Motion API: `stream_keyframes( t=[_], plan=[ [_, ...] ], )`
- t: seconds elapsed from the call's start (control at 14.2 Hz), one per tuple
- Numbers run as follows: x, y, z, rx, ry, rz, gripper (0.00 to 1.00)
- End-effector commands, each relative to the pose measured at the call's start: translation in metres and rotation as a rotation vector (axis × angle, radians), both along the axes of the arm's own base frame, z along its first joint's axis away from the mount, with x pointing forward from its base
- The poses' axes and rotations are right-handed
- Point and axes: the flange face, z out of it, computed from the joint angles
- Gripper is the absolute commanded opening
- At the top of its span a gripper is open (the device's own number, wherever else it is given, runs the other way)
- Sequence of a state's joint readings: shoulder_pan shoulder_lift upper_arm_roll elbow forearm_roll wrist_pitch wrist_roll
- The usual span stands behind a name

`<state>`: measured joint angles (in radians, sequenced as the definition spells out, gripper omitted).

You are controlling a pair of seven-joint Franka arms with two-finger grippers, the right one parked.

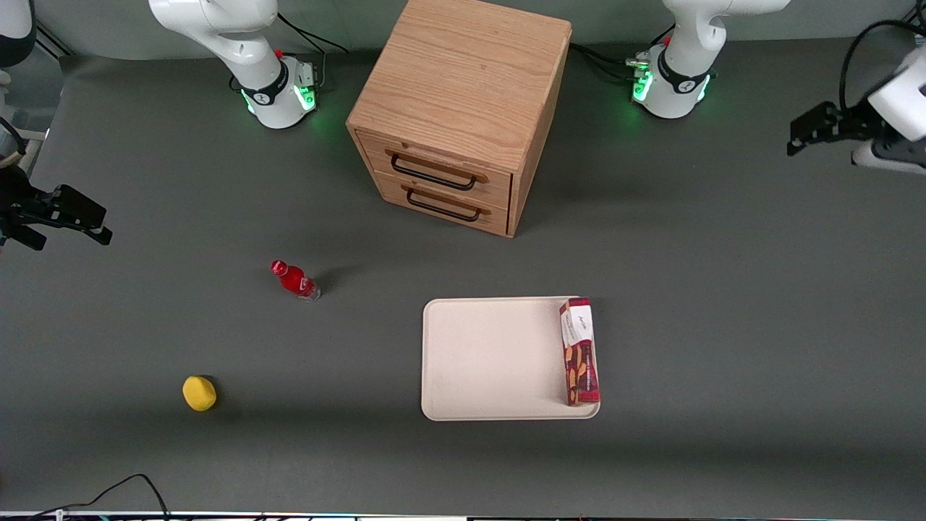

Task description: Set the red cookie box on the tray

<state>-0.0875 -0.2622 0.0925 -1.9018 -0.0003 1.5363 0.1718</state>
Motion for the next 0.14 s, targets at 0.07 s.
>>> stream_keyframes(
  t=[0.07],
  plan=[
    [0.0194,-0.0038,0.0071,0.04,0.017,-0.026,1.0]
  ],
)
